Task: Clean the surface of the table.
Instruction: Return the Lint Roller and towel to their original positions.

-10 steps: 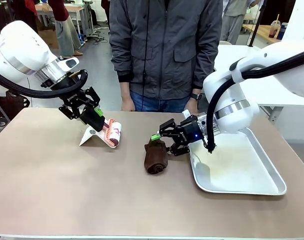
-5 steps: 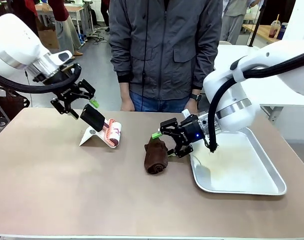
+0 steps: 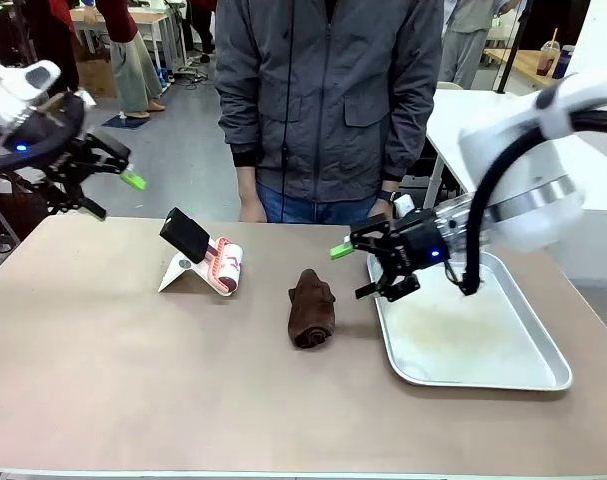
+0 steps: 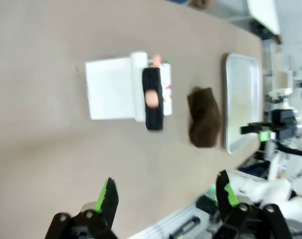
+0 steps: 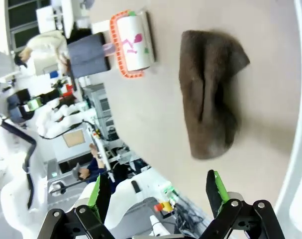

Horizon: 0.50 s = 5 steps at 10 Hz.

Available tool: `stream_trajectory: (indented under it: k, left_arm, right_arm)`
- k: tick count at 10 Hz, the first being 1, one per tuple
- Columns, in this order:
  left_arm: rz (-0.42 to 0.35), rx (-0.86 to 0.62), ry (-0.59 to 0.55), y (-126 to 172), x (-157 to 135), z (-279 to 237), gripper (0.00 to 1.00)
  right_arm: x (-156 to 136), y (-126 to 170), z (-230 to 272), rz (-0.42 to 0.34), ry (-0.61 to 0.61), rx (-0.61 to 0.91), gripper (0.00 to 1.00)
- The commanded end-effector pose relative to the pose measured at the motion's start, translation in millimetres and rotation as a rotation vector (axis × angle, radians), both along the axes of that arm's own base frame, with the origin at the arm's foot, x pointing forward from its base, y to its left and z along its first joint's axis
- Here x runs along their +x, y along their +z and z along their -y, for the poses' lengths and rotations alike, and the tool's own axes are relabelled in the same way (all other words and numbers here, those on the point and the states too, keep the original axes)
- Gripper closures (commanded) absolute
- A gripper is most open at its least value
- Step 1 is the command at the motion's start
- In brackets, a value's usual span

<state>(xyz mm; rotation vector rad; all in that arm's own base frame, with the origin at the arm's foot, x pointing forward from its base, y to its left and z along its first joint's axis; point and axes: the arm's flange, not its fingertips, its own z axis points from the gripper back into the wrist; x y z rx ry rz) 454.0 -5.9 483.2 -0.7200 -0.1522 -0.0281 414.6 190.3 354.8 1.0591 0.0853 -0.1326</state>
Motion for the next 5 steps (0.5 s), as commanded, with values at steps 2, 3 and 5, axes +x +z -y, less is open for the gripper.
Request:
stream_trajectory:
  k: [2,3,5]
  left_arm:
    - [0.049,-0.166,-0.132,-22.1,-78.1,-25.9,0.0]
    - [0.062,-0.223,-0.123,-37.6,-95.8,-32.7,0.0]
    - [0.099,-0.381,-0.076,-77.9,-119.1,-48.8,0.0]
  right_arm:
    - [-42.6,3.6,53.2,0.039,0.075,0.25,0.0]
    - [-53.8,-4.0,69.3,0.035,0.098,0.33,0.0]
    - [-74.6,-15.3,105.0,0.059,0.138,0.481,0.0]
